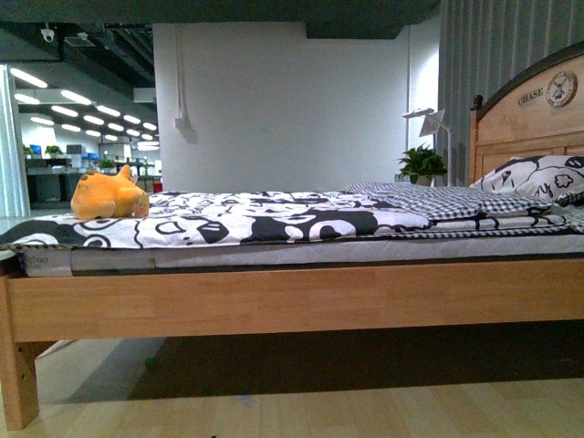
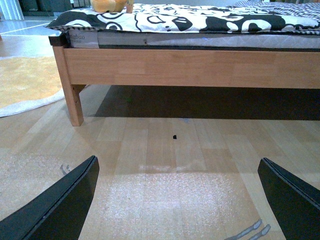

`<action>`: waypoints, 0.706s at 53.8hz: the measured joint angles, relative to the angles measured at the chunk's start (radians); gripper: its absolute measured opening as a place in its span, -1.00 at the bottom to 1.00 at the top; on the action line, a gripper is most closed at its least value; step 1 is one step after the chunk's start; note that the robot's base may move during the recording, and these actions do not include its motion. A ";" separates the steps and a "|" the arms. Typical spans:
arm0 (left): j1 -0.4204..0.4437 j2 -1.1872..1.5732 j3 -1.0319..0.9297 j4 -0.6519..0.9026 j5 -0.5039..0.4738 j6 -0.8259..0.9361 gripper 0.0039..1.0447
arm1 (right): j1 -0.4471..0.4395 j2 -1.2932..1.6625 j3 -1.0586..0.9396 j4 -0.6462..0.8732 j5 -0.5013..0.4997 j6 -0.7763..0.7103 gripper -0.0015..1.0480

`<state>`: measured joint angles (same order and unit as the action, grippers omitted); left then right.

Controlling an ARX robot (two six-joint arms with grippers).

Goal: Put away toys

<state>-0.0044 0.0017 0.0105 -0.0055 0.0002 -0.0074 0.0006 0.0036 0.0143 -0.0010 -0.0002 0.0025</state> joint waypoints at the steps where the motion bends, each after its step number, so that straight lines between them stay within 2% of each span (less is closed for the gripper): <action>1: 0.000 0.000 0.000 0.000 0.000 0.000 0.88 | 0.000 0.000 0.000 0.000 0.000 0.000 0.87; 38: 0.000 0.000 0.000 0.000 0.000 0.000 0.88 | 0.000 0.000 0.000 0.000 0.000 0.000 0.87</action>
<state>-0.0044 0.0017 0.0105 -0.0055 0.0002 -0.0071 0.0006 0.0036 0.0143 -0.0010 -0.0002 0.0025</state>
